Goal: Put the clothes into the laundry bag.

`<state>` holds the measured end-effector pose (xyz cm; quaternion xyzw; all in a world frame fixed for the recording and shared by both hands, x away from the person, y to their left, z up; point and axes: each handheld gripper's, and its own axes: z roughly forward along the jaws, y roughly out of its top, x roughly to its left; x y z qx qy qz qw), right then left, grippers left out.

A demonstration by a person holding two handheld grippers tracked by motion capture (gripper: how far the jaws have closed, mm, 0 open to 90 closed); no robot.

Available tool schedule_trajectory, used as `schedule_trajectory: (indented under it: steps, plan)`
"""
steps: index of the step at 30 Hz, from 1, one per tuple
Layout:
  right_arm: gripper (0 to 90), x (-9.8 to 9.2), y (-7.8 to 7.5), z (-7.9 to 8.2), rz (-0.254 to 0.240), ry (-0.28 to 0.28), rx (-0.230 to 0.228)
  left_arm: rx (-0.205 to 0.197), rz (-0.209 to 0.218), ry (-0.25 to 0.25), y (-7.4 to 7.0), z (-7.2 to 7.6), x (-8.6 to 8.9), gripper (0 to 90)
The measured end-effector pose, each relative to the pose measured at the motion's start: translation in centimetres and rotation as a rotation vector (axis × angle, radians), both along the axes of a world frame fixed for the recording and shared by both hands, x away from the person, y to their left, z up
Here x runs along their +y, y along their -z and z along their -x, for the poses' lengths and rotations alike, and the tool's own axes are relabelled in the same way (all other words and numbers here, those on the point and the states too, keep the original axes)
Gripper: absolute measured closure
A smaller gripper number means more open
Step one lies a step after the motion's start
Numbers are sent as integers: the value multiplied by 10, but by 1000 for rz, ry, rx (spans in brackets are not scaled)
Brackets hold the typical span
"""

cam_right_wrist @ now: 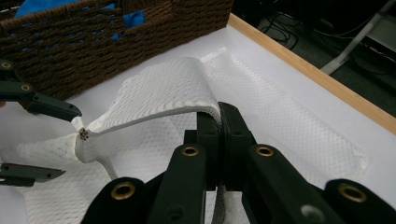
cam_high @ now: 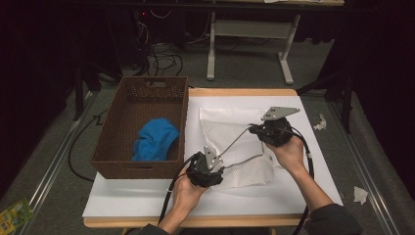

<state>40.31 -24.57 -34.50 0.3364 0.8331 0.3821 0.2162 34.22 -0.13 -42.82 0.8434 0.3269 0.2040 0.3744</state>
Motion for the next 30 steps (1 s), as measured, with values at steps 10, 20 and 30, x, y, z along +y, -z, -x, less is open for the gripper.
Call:
schedule_trajectory:
  steps: [10, 20, 30]
  plan:
    - [892, 3, 1, 1, 14, -6, -4, 5, -10, -2, -18, -3, 10, 332]
    - [892, 7, -1, 0, 5, -15, -11, 21, 9, 24, -36, -6, 20, 311]
    - [892, 2, 2, 3, 14, -11, -10, 25, 42, -6, -49, -10, 39, 288]
